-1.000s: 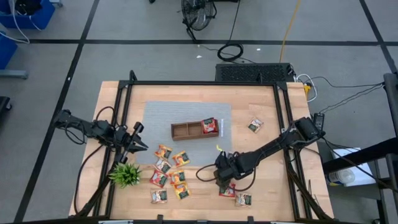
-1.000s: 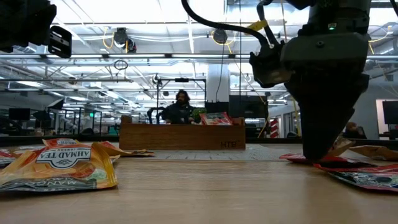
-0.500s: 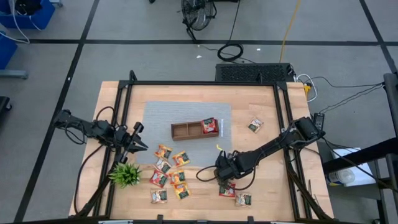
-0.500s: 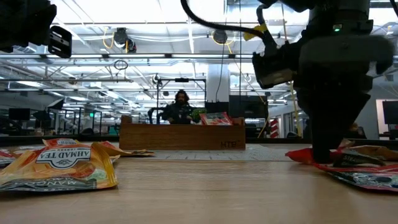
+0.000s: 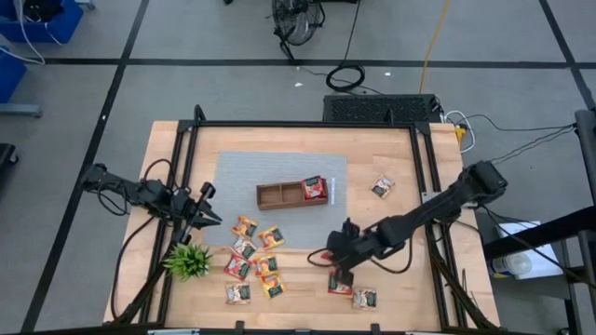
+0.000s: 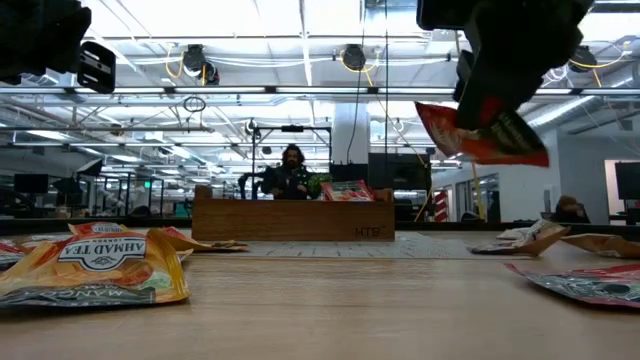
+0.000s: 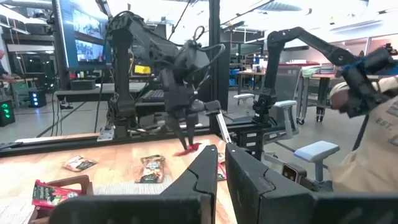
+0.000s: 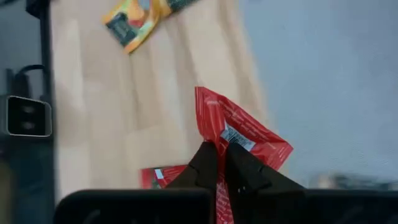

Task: Pick & Place Tea
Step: Put the red tea bag into the wooden organizer

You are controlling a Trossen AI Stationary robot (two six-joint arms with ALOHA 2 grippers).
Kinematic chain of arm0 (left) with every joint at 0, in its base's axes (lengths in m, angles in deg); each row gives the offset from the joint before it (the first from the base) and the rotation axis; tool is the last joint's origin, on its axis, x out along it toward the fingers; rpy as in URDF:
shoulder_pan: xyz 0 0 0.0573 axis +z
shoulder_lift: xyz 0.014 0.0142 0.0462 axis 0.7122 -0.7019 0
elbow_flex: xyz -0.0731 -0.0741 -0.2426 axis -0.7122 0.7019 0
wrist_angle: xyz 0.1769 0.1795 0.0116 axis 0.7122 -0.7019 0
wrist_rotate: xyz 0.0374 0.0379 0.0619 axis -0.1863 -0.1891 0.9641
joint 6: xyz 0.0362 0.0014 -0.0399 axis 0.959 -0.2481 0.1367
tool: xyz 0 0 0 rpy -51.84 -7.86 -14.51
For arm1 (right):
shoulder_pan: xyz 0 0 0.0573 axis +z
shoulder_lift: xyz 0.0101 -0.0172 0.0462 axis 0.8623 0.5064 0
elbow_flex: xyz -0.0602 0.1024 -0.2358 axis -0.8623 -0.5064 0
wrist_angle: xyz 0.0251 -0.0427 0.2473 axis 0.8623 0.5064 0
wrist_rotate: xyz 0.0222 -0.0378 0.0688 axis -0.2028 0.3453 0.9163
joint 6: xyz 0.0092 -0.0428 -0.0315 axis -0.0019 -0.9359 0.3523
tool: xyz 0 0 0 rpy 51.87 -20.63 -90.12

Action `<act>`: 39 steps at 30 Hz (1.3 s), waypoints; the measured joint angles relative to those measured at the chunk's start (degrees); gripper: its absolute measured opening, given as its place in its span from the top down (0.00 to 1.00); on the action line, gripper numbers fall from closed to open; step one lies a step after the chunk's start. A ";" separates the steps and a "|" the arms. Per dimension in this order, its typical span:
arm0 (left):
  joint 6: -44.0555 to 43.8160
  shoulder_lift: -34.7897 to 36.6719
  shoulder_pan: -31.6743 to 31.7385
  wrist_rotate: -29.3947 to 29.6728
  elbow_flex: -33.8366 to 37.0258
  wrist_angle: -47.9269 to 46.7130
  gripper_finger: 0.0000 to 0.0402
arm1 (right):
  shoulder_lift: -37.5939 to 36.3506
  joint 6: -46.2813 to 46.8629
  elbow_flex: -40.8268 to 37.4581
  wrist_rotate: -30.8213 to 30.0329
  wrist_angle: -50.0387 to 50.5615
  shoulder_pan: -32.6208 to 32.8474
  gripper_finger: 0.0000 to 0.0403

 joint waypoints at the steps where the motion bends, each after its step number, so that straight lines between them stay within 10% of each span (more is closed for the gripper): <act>1: 0.00 0.00 -0.01 0.00 0.00 -0.01 0.91 | -0.47 -2.23 -0.10 -1.21 -0.20 0.05 0.99; 8: 0.00 0.00 -0.02 0.00 0.00 0.04 0.91 | -1.99 -21.30 -4.75 -5.58 -13.41 -2.71 0.99; 25: 0.00 0.00 -0.02 0.00 0.00 0.02 0.91 | -2.26 -19.23 -32.77 39.00 -79.82 -29.52 0.99; 39: 0.00 0.00 -0.02 0.00 0.00 0.02 0.91 | -2.21 -5.24 -27.21 62.48 -73.53 -38.61 0.99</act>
